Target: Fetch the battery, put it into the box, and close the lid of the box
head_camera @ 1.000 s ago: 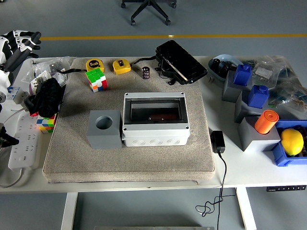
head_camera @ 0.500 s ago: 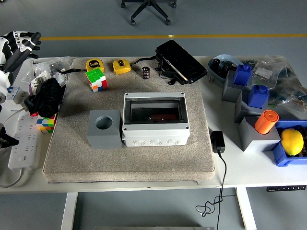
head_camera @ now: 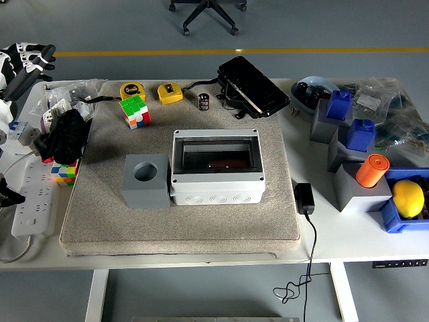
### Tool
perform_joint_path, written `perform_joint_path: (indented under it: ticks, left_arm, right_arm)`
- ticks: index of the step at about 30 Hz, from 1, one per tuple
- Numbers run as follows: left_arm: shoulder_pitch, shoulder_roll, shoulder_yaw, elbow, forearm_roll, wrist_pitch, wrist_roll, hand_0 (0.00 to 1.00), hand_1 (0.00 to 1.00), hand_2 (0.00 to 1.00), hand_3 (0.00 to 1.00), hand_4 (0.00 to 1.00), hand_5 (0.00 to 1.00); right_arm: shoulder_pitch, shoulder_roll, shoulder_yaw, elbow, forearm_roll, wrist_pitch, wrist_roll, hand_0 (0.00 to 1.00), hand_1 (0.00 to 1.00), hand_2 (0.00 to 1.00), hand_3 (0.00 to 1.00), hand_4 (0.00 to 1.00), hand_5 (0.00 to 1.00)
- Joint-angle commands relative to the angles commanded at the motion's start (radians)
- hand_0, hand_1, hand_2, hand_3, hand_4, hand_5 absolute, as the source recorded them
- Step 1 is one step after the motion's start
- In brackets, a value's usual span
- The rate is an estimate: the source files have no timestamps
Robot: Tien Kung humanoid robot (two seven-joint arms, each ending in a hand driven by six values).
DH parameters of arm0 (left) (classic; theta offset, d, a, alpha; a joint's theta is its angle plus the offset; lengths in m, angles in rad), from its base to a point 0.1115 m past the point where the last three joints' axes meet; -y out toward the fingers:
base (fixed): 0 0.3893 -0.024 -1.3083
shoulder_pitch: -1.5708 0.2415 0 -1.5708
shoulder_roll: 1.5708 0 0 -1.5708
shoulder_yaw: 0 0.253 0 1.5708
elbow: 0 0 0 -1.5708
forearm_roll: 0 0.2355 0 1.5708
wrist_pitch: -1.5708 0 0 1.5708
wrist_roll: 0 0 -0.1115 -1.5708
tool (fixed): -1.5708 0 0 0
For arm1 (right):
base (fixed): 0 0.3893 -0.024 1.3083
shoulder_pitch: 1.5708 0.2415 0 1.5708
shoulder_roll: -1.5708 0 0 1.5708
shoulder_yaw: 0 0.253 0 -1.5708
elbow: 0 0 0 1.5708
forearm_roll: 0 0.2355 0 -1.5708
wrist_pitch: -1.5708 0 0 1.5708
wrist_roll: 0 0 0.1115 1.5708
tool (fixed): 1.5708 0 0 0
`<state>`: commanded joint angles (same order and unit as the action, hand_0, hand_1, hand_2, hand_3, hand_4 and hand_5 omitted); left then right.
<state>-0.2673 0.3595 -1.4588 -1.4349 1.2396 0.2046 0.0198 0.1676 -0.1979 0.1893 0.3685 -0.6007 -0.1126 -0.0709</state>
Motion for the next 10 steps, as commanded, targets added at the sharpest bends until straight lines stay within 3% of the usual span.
perform_joint_path:
  ticks: [10]
  left_arm:
    - [-0.001, 0.001, -0.003, 0.001, 0.0, -0.001, 0.0, 0.399, 0.517, 0.538, 0.567, 0.988, 0.661]
  right_arm:
    - [0.0, 0.001, 0.0, -0.001, 0.0, 0.0, 0.0, 0.6, 0.589, 0.578, 0.52, 0.926, 0.459]
